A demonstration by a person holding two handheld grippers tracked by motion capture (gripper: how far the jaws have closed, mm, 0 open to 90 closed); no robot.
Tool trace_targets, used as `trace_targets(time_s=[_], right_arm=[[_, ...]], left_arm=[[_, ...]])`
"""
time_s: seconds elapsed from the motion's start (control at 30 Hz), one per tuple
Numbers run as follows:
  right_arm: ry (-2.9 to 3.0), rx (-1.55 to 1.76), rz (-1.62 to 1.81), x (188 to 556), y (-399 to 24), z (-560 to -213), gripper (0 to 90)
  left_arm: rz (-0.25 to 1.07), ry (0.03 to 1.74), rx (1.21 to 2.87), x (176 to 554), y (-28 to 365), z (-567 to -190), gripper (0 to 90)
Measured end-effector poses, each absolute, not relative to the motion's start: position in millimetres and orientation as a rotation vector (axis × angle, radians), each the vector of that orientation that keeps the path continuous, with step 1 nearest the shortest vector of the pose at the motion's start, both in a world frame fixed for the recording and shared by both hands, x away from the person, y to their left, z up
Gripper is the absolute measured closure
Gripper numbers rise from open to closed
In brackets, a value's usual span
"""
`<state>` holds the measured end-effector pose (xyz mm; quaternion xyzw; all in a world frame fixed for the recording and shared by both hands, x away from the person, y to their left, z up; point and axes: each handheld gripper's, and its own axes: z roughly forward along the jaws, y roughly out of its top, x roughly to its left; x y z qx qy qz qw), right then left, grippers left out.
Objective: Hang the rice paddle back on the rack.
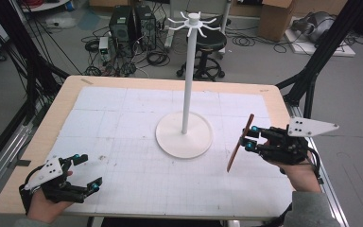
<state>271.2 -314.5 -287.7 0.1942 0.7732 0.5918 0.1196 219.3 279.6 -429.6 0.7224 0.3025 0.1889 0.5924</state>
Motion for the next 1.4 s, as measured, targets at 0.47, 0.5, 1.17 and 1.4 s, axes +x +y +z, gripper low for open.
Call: trace_targets(time_s=[0.47, 0.5, 1.17, 1.4], right_arm=[[2.283, 0.515, 1.758, 295, -309, -260, 64.1], [2.281, 0.514, 1.760, 297, -309, -259, 64.1], [2.286, 0.534, 1.689, 328, -282, -222, 64.1], [2.270, 0.533, 1.703, 339, -272, -211, 64.1]], left_arm=[[0.438, 0.707, 1.682, 218, 281, -429, 1.8], [0.438, 0.706, 1.681, 217, 281, -429, 1.8], [0.433, 0.710, 1.672, 218, 283, -430, 1.8], [0.438, 0.710, 1.669, 214, 285, -430, 1.8]])
